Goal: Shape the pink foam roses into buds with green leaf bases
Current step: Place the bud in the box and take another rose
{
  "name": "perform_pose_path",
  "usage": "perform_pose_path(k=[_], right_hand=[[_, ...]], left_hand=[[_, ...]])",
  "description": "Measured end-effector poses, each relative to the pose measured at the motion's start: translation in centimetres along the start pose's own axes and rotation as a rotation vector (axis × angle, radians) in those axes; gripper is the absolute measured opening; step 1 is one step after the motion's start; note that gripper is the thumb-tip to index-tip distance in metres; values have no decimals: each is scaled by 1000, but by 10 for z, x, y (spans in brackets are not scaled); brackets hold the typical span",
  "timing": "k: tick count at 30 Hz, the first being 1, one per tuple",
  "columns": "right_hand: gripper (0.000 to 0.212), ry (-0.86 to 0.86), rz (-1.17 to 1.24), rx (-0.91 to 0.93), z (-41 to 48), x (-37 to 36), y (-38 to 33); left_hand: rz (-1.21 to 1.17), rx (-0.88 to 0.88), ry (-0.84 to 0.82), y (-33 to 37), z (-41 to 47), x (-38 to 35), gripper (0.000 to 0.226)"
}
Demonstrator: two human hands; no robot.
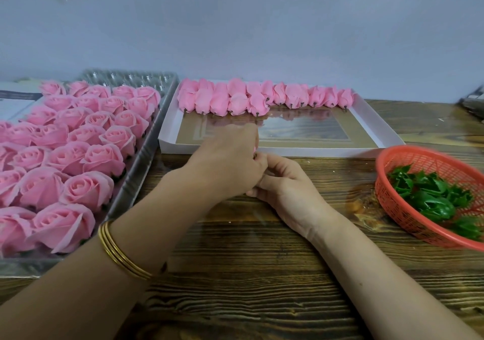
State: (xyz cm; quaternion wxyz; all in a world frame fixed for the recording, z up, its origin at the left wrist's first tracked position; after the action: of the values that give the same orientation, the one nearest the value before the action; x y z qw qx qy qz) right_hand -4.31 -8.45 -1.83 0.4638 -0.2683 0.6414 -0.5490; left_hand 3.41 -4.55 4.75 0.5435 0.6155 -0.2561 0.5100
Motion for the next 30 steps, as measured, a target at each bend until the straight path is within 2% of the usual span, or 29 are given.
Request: perform_pose_path(k=[5, 8, 10, 16, 25, 30], right_hand=[[39, 5, 24, 16, 1, -1, 0], [27, 19, 40, 33, 1, -3, -2], [20, 54, 64, 36, 2, -3, -2], [23, 174, 187, 48, 2, 4, -3], [28, 188, 62, 39, 1, 4, 0], [35, 196, 7, -34, 0, 6, 2]], left_hand=[[20, 6, -80, -3, 6, -3, 16], [9, -9, -92, -3, 8, -3, 11], [-5, -20, -96, -4, 10, -3, 8], [24, -37, -102, -6, 14, -2, 7], [-6, -24, -211, -12, 17, 2, 19], [-28, 32, -178, -31, 20, 25, 7]])
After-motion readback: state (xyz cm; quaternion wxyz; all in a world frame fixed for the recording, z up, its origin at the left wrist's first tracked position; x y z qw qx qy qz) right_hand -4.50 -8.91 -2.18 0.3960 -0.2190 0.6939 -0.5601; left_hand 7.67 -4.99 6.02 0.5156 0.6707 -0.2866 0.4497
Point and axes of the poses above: each hand's wrist, its own z-axis towards the middle knuckle, its own x-axis out of the back of the hand, y = z × x, the point moved 7 cm from there along z, towards the middle knuckle, and after that the axes turned 4 degrees about -y, right-handed, at the moved point
